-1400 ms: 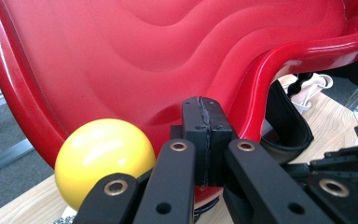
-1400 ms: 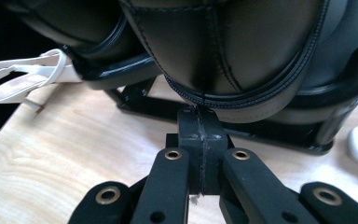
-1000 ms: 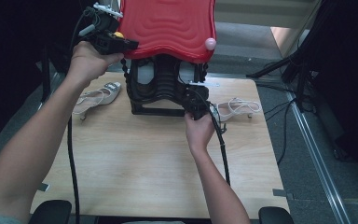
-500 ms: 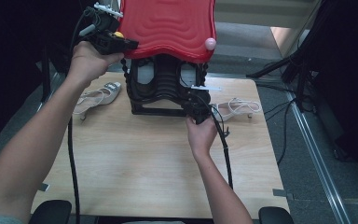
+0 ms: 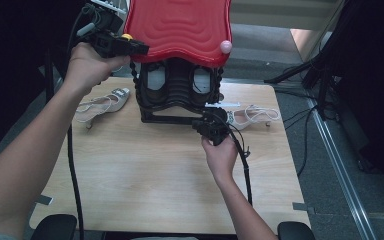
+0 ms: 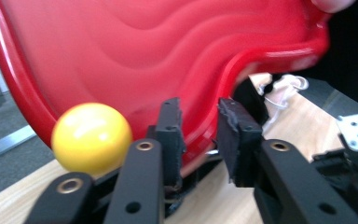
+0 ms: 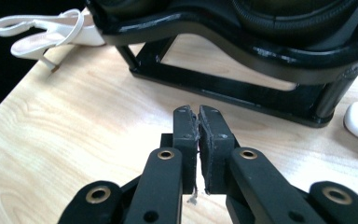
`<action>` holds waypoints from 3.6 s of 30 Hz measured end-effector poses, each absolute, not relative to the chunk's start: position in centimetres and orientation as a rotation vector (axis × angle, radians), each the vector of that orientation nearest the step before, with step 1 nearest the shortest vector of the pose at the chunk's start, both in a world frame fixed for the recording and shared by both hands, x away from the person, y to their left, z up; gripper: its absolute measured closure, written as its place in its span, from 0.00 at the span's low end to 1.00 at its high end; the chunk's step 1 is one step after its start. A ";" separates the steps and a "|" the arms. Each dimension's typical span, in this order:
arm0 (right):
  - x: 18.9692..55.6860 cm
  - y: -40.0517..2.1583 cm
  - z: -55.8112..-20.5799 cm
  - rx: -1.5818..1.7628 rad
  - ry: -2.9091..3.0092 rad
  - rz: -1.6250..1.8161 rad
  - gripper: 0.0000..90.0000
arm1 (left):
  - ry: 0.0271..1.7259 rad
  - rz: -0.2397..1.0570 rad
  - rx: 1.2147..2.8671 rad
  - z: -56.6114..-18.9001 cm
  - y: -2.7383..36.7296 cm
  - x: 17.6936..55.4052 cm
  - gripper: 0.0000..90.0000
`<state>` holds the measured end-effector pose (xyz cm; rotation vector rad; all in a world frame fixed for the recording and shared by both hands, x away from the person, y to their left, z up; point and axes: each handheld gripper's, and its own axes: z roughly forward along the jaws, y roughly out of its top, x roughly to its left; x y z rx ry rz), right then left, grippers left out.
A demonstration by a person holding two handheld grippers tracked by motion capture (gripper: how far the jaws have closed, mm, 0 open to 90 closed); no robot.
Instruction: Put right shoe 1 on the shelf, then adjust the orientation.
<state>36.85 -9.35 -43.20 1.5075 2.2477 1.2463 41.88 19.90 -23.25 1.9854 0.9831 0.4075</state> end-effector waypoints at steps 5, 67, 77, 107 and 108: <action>36.2 -9.8 -43.3 1.493 2.281 1.258 0.92 | 0.963 0.373 1.972 -23.5 20.4 40.5 0.66; 35.2 -14.2 -46.9 1.323 2.483 1.323 0.72 | 1.209 0.171 1.941 -40.6 27.6 35.3 0.55; 34.9 -14.0 -47.4 1.329 2.495 1.298 0.72 | 1.232 0.181 1.963 -41.6 29.8 37.3 0.73; 34.3 -13.8 -48.2 1.347 2.515 1.260 0.72 | 1.452 0.287 1.931 -46.4 38.3 38.2 1.00; 34.3 -13.8 -48.2 1.345 2.514 1.257 0.72 | 1.459 0.292 1.918 -46.5 38.5 38.1 1.00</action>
